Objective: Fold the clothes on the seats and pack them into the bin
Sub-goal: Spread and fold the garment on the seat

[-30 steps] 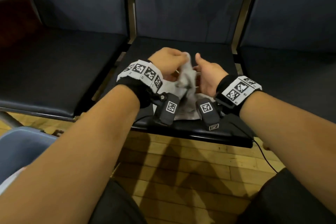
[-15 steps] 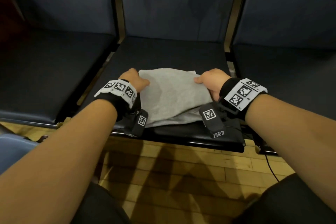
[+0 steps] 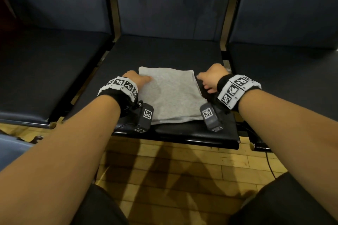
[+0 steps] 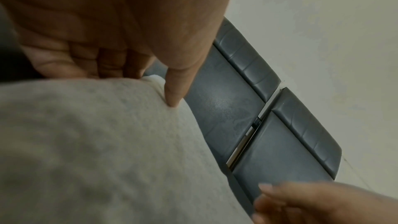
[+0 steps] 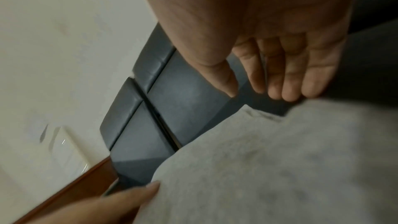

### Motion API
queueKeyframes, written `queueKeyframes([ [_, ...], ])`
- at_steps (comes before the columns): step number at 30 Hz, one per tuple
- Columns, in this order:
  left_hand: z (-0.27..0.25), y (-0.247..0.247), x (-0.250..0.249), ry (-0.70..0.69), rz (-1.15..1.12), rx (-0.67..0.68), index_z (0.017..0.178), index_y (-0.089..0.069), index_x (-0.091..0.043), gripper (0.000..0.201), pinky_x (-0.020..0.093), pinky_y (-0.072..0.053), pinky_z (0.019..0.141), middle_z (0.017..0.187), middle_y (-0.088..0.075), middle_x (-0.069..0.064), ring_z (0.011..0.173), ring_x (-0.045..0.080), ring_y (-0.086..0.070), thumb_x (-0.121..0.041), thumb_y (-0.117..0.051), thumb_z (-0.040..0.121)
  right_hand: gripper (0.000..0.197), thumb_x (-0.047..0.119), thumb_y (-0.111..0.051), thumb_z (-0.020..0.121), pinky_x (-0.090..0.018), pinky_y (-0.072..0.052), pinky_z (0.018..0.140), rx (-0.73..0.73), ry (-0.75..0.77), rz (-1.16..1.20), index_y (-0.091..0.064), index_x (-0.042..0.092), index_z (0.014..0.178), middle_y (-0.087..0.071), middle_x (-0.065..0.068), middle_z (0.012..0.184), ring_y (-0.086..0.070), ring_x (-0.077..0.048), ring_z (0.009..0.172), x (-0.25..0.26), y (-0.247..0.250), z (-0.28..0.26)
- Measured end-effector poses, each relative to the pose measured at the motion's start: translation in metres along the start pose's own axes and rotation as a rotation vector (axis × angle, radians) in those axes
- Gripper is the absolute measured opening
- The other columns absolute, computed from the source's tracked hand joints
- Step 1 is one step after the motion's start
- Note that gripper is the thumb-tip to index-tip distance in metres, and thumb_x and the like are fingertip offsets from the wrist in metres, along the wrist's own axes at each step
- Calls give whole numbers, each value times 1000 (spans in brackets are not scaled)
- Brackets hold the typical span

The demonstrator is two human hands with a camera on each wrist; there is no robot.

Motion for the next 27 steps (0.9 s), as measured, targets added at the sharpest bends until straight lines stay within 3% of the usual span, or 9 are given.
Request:
queueKeyframes([
  [5, -5, 2, -7, -13, -85, 10, 110, -62, -12, 51, 33, -47, 68, 95, -63, 7, 80, 25, -61, -55, -60, 82, 31, 37, -71, 79, -45, -59, 81, -74, 35, 95, -65, 8, 88, -70, -12, 96, -69, -30, 91, 7, -7, 12],
  [7, -2, 2, -11, -49, -160, 30, 104, -62, -15, 39, 34, -49, 71, 95, -62, 5, 81, 24, -61, -46, -64, 81, 33, 40, -72, 83, -41, -58, 84, -98, 46, 49, -65, 9, 94, -69, -11, 104, -68, -28, 94, 12, -9, 9],
  [10, 6, 0, -11, -56, -413, 95, 94, -63, -23, 43, 47, -56, 84, 104, -68, 9, 94, 30, -67, -46, -73, 60, 64, 47, -76, 79, -38, -53, 87, -38, -4, 11, -56, 4, 123, -61, -10, 118, -62, -29, 106, 10, -18, 12],
  [15, -21, 0, -32, -72, -783, 255, 116, -60, -16, 35, 53, -53, 90, 113, -68, 15, 100, 32, -68, -23, -63, 82, 85, 55, -80, 70, -31, -48, 69, 60, -10, -16, -50, 4, 131, -60, -10, 122, -60, -24, 95, 12, -25, 15],
  [18, -27, 2, -38, -64, -887, 318, 124, -59, -7, 40, 46, -55, 86, 116, -68, 16, 104, 32, -67, -24, -57, 88, 74, 56, -82, 66, -31, -51, 64, 100, -21, 47, -60, 8, 117, -66, -5, 108, -63, -19, 87, 14, -23, 13],
  [21, -31, 6, -38, -62, -928, 382, 128, -57, -7, 48, 44, -56, 80, 120, -66, 16, 107, 33, -65, -30, -56, 86, 42, 38, -81, 75, -38, -55, 85, 155, -5, 334, -67, 12, 105, -71, -5, 104, -67, -23, 98, 15, -27, 16],
  [23, -33, 9, -37, -69, -962, 410, 129, -58, -8, 51, 45, -54, 83, 121, -66, 15, 107, 33, -65, -31, -56, 84, 23, 26, -73, 85, -38, -57, 82, 233, 13, 627, -65, 13, 102, -70, -8, 107, -68, -24, 96, 20, -31, 8],
  [25, -36, 13, -37, -80, -1017, 415, 126, -60, -9, 47, 45, -54, 83, 115, -68, 13, 100, 32, -67, -31, -55, 84, 35, 34, -73, 84, -44, -56, 84, 305, 7, 799, -59, 13, 109, -65, -12, 115, -66, -28, 101, 24, -32, 4],
  [27, -41, 17, -41, -107, -1059, 433, 121, -61, -11, 41, 44, -54, 80, 108, -69, 11, 93, 30, -68, -30, -52, 86, 71, 52, -80, 68, -54, -52, 92, 407, -15, 875, -56, 13, 123, -62, -16, 125, -62, -34, 112, 28, -37, -2],
])
Point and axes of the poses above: each hand's wrist, its own z-axis towards the middle knuckle, its own y-axis out of the back of the hand, x = y × z, the point moved 8 cm from there along z, towards the middle knuckle
